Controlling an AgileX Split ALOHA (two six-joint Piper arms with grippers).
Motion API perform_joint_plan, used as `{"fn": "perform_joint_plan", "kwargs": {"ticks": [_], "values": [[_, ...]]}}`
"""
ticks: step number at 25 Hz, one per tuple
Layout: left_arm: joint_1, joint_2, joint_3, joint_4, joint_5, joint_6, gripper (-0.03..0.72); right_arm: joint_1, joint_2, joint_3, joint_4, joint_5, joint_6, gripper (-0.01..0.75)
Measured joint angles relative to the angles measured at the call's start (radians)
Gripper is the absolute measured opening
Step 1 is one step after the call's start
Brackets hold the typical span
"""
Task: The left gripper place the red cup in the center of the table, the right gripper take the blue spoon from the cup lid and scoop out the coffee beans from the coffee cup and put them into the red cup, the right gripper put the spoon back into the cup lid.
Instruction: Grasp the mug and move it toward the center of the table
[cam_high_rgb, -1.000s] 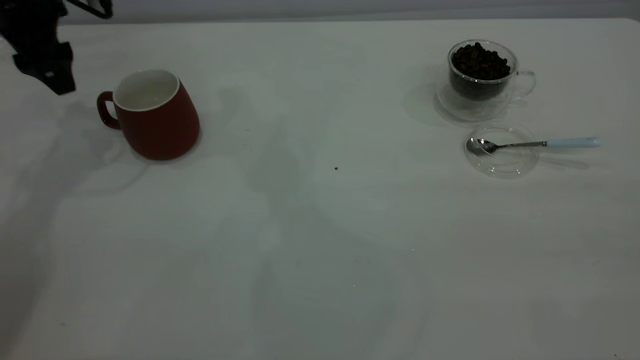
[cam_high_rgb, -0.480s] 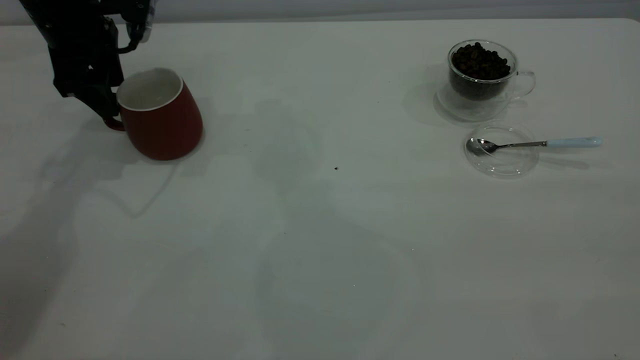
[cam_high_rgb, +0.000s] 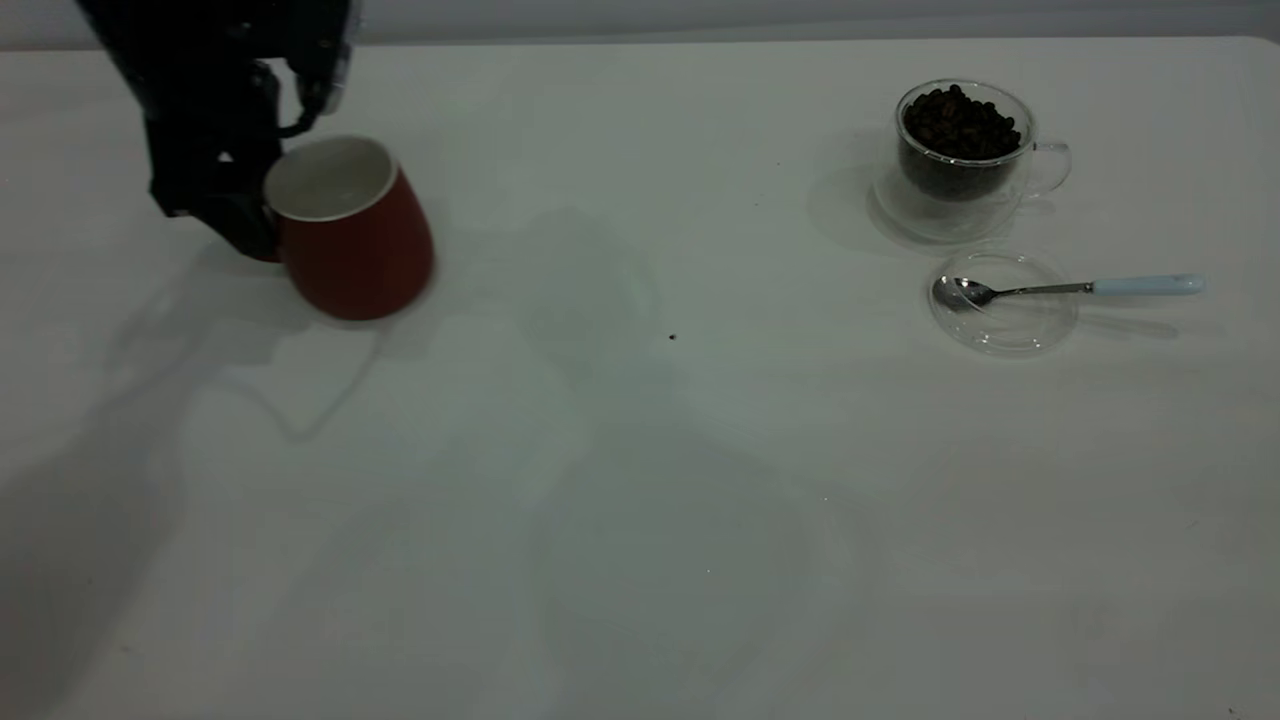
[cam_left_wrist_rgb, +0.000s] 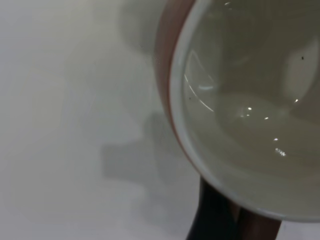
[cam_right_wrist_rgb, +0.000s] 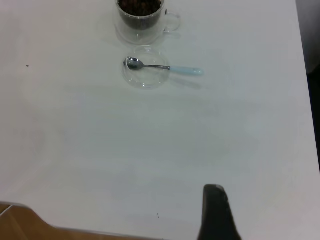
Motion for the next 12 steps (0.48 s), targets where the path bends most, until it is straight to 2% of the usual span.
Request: {"fn": "perform_joint_plan", "kwargs": {"ticks": [12], "values": [[-0.081, 0.001, 0.0, -0.119, -0.032, -0.041, 0.587, 0.0, 0.0, 0.0, 0.0, 0.0, 0.0, 0.531]]}}
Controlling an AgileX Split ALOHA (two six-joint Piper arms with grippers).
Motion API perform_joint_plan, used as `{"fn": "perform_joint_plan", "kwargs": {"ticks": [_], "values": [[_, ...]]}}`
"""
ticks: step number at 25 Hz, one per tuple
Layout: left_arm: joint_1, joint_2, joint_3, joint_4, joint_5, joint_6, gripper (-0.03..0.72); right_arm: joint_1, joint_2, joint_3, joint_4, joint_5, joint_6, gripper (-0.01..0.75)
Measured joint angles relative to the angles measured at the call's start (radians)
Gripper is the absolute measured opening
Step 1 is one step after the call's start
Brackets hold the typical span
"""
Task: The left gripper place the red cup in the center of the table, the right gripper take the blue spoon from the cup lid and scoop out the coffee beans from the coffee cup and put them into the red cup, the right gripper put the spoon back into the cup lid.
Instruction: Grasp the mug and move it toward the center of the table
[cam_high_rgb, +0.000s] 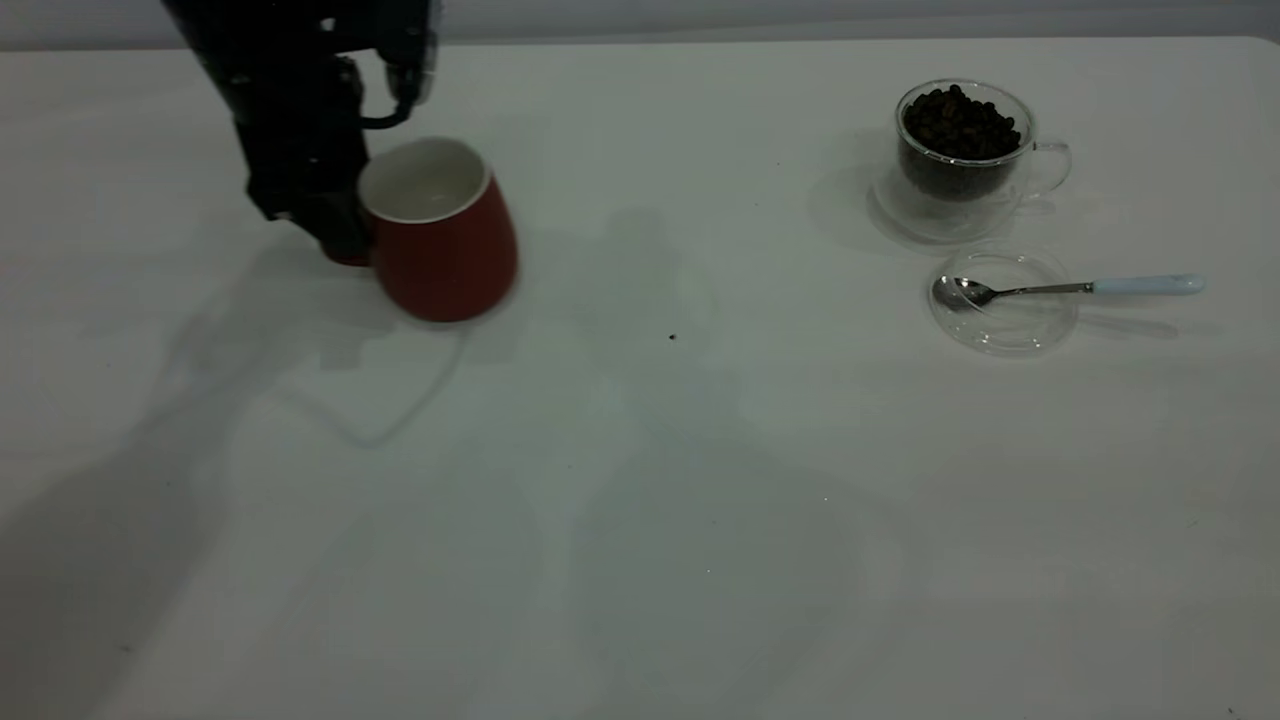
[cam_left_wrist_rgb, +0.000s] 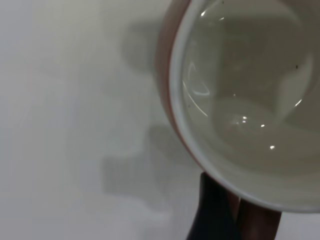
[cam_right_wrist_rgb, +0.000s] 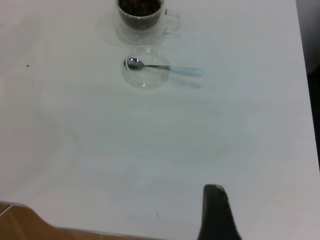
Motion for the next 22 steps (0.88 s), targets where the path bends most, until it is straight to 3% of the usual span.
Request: {"fn": "perform_joint_plan", "kwargs": {"ticks": [5, 22], "values": [[-0.033, 0.012, -0.005, -0.088, -0.039, -0.001, 0.587, 0.0, 0.0, 0.0, 0.0, 0.0, 0.0, 0.531], [-0.109, 0.078, -0.149, -0.205, -0.003, -0.01, 0.587, 0.0, 0.0, 0.0, 0.0, 0.0, 0.0, 0.531]]}}
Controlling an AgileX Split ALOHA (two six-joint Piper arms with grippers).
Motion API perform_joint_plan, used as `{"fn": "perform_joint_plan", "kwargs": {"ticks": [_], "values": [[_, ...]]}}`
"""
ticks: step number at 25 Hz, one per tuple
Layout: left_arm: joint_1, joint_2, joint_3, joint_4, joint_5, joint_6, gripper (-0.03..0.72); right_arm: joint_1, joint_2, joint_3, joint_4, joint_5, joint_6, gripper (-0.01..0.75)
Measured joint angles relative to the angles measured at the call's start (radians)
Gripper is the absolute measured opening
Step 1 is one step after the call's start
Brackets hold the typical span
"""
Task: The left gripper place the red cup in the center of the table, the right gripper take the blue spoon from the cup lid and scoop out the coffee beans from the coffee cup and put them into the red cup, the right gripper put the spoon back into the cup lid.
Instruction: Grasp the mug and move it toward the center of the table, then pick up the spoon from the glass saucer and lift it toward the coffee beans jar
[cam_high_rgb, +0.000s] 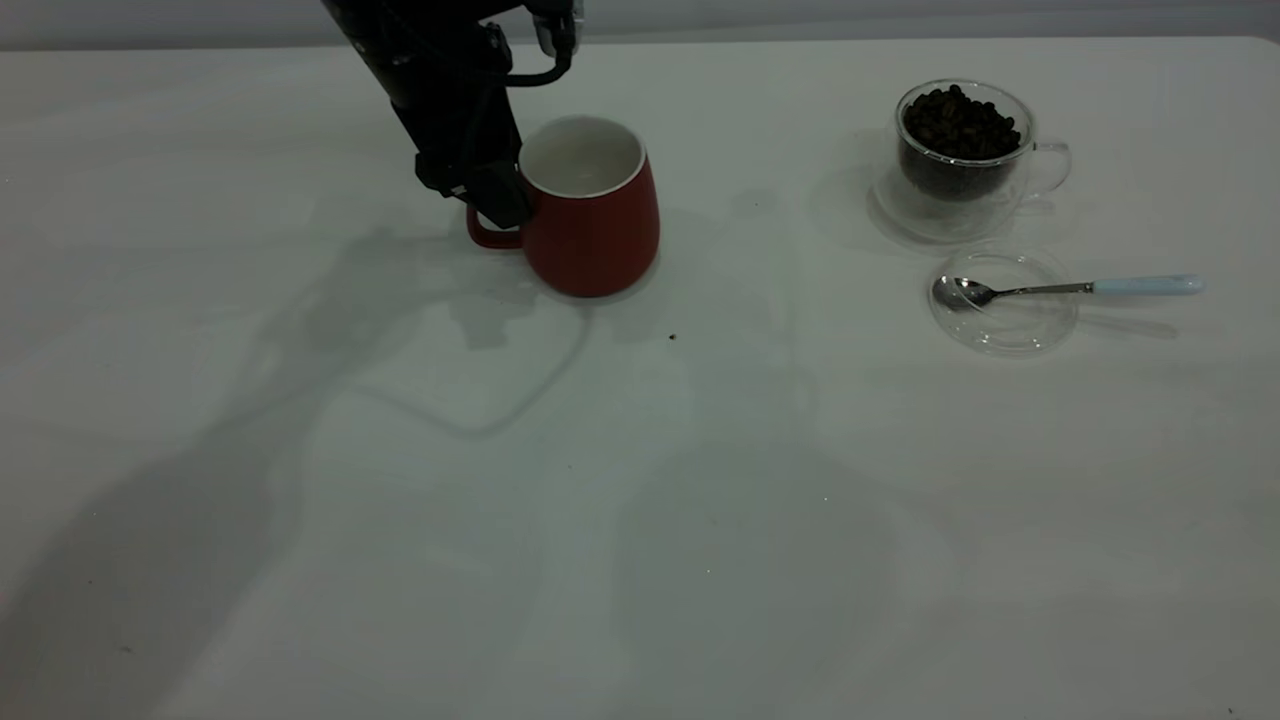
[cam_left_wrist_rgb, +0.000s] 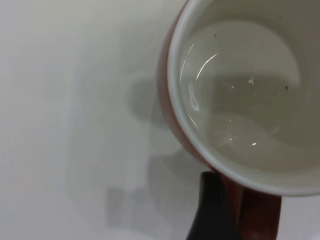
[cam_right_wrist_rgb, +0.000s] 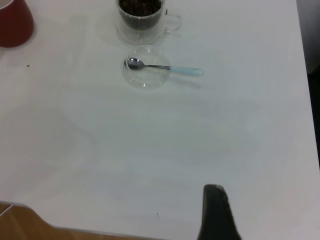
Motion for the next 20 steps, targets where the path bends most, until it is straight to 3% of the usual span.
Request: {"fn": "perform_joint_plan", "kwargs": {"ticks": [5, 10, 20], "values": [[-0.002, 0.008, -0.001, 0.003, 0.017, -0.001, 0.587, 0.0, 0.0, 0.0, 0.001, 0.0, 0.0, 0.531], [-0.002, -0.052, -0.001, 0.103, 0.14, -0.049, 0.587, 0.0, 0.0, 0.0, 0.001, 0.0, 0.0, 0.531], [-0.002, -0.382, -0.001, 0.42, 0.354, -0.496, 0.587, 0.0, 0.0, 0.0, 0.001, 0.0, 0.0, 0.531]]}}
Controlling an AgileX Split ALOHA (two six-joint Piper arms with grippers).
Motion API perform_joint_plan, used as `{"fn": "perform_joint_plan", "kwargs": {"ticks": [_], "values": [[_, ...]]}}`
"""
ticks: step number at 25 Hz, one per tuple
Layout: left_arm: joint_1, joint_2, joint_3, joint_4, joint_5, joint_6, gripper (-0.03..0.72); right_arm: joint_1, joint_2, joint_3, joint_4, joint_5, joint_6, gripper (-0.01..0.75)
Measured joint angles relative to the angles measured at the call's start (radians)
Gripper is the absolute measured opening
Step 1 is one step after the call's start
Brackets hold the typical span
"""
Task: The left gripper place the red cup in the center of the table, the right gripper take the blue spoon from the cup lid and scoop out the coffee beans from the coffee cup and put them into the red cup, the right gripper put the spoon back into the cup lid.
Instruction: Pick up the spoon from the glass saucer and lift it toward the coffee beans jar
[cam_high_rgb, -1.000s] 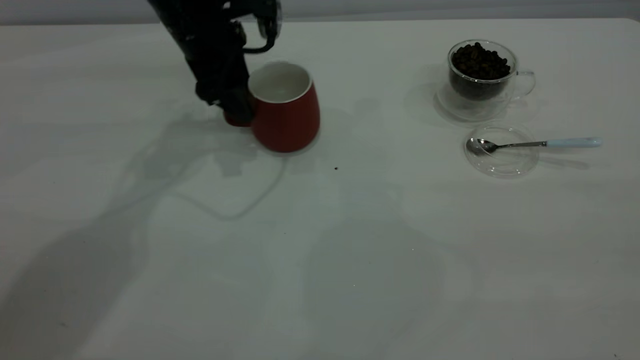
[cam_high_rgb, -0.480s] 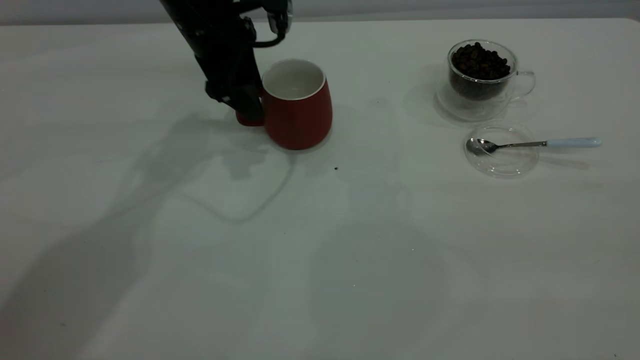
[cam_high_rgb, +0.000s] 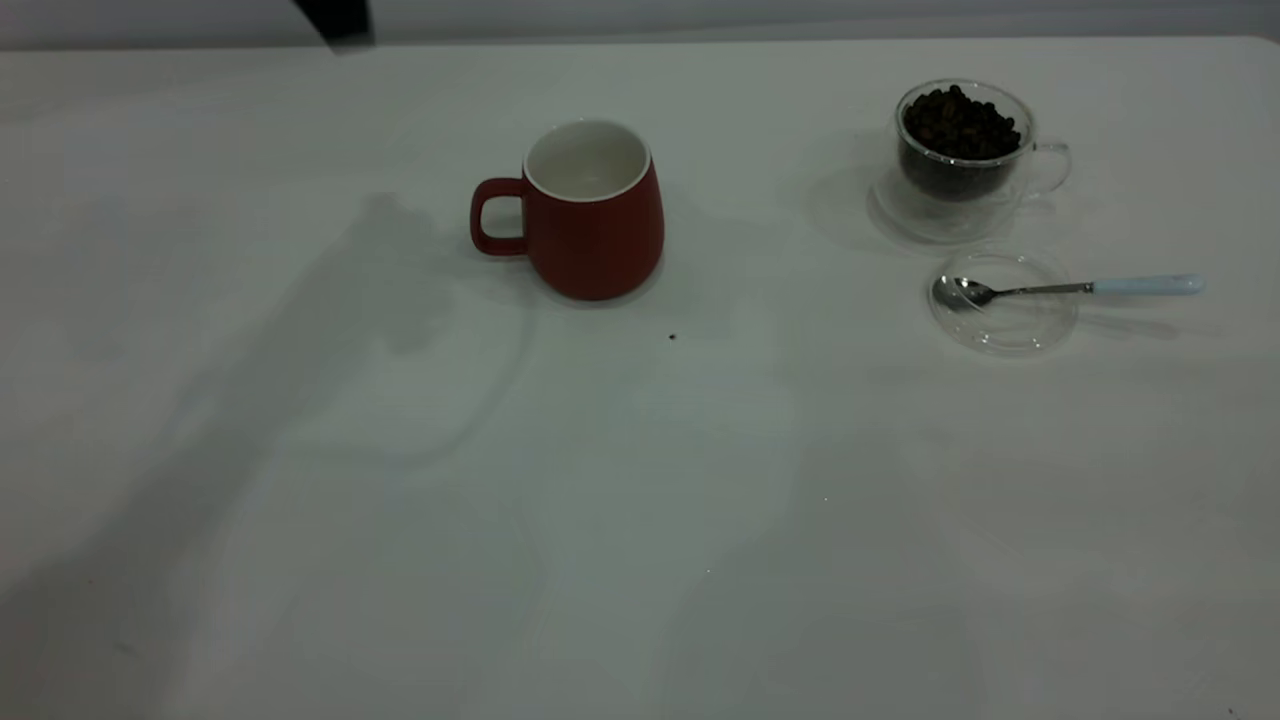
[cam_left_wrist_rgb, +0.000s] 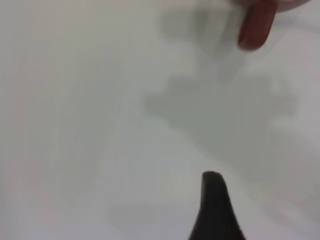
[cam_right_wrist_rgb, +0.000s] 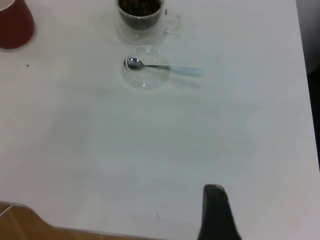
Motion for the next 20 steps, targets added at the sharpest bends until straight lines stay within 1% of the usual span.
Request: {"fn": "perform_joint_plan", "kwargs": {"ticks": [6, 8, 11, 14, 16, 20], "values": [[0.0, -0.331, 0.0, 0.017, 0.159, -0.224, 0.587, 0.0, 0.0, 0.0, 0.0, 0.0, 0.0, 0.531], [0.0, -0.437, 0.0, 0.014, 0.24, -0.313, 0.587, 0.0, 0.0, 0.0, 0.0, 0.0, 0.0, 0.531], [0.0, -0.581, 0.001, 0.017, 0.246, -0.417, 0.587, 0.0, 0.0, 0.0, 0.0, 0.0, 0.0, 0.531], [-0.001, -0.701, 0.043, 0.015, 0.246, -0.502, 0.587, 0.0, 0.0, 0.0, 0.0, 0.0, 0.0, 0.531], [-0.001, -0.782, 0.104, 0.007, 0.246, -0.559, 0.587, 0.0, 0.0, 0.0, 0.0, 0.0, 0.0, 0.531], [-0.001, -0.965, 0.324, 0.003, 0.246, -0.637, 0.587, 0.0, 0.0, 0.0, 0.0, 0.0, 0.0, 0.531]]}}
